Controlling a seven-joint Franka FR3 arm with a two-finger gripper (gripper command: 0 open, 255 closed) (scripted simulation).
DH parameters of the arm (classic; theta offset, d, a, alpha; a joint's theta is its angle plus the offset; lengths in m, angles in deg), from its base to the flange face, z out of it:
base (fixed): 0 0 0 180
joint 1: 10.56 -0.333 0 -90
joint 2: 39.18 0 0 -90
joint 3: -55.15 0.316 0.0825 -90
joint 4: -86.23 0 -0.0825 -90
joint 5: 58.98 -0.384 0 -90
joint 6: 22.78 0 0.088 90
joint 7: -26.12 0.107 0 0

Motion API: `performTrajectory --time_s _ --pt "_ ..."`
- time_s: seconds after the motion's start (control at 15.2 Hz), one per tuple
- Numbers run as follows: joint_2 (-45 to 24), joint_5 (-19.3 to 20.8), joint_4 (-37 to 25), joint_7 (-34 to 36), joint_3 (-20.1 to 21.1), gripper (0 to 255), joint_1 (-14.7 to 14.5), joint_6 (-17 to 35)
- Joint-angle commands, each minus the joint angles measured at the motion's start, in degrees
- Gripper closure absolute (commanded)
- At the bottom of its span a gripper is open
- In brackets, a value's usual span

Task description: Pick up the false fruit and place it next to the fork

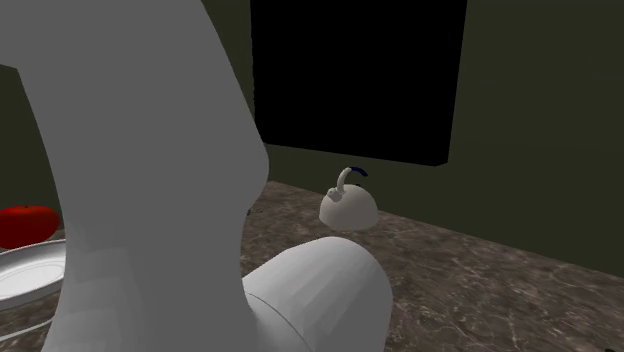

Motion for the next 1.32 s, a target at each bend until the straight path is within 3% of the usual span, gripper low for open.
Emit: performTrajectory --time_s 0.0,1.25 --pt "0.87 -0.26 3.15 0.16 0.06 255 0.56 2.32" --pt "0.68 0.29 17.70 1.42 -0.42 255 2.14 16.83"
